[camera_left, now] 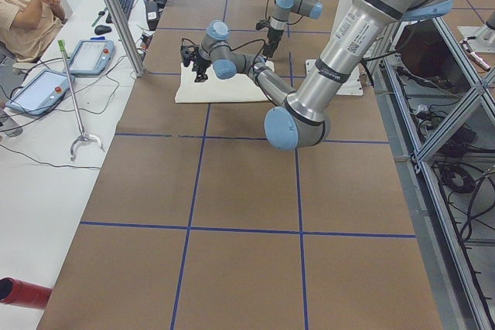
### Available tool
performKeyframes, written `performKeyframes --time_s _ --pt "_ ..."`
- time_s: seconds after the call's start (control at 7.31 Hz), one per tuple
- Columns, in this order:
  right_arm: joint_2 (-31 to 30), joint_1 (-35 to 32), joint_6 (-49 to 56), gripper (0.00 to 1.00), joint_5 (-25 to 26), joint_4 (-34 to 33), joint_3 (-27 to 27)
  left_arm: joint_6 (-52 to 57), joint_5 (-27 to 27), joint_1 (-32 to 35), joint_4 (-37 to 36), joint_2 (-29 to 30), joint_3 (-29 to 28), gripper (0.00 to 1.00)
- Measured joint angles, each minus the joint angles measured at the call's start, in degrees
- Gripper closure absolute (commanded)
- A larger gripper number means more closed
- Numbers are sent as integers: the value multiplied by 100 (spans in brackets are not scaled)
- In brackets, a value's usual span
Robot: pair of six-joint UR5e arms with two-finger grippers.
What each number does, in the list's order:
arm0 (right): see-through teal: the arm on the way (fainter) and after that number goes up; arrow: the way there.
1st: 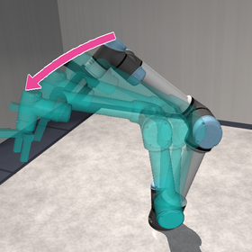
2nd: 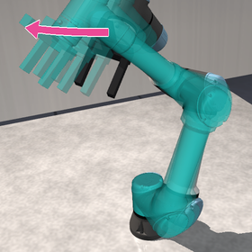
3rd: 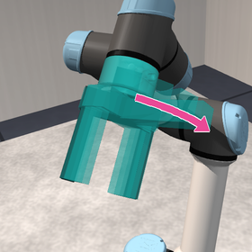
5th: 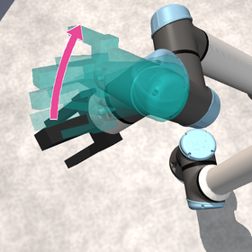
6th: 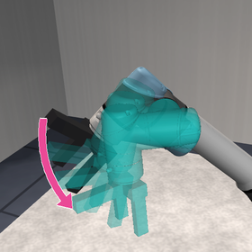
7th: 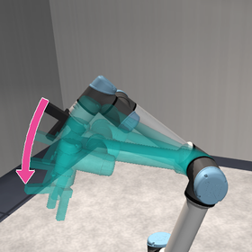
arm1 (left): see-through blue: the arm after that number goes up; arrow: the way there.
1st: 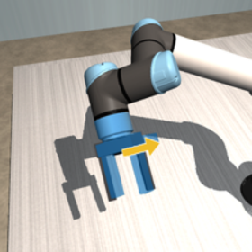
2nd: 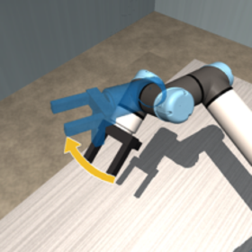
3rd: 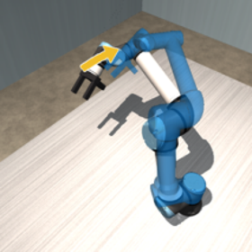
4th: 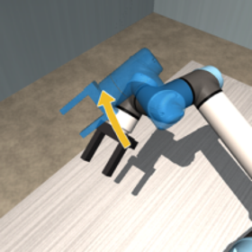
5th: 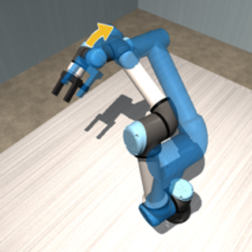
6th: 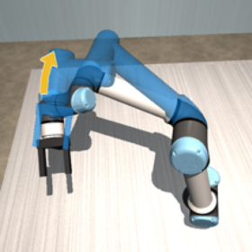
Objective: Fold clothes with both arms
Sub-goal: 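Straighten the folded shirt with the right gripper while the left gripper withdraws, then lower both grippers to the shirt's edge nearest the robot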
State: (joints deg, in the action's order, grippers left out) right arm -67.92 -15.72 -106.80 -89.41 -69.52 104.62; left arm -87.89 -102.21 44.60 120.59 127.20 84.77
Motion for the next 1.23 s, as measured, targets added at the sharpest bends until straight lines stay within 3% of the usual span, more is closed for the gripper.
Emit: performKeyframes --time_s 0.82,1.09,1.23 --pt "27 1 1 34 38 -47 -78 0 17 -12 0 -77 -13 39" --pt "42 -10 5 61 51 -45 -103 0 19 -16 0 -98 -13 39" --pt "57 -12 3 83 54 -46 -111 0 22 -18 0 -120 -13 39"
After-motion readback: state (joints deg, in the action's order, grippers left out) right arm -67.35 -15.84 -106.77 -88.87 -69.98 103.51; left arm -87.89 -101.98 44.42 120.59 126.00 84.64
